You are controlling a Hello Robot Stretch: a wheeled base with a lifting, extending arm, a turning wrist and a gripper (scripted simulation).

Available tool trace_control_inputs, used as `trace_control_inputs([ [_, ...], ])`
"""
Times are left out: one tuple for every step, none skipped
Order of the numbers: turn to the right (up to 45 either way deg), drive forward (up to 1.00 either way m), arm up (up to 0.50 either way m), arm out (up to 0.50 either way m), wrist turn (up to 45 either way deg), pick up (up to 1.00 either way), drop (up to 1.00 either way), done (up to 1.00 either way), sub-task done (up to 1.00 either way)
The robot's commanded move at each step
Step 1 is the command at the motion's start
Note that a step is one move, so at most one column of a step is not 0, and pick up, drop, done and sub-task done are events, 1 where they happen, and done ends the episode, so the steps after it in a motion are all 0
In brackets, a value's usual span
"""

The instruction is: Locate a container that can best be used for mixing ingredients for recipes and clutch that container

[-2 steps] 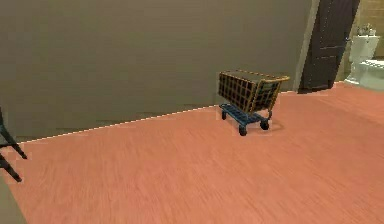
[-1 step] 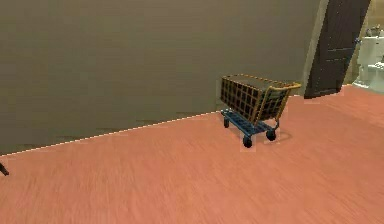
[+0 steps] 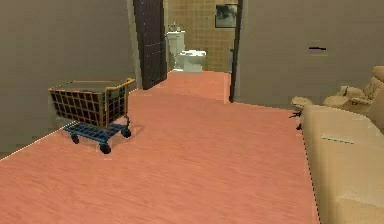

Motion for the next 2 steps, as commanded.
trace_control_inputs([
  [3.0,0.0,0.0,0.0,0.0,0.0,0.0,0.0,0.0],
  [0.0,1.0,0.0,0.0,0.0,0.0,0.0,0.0,0.0],
])
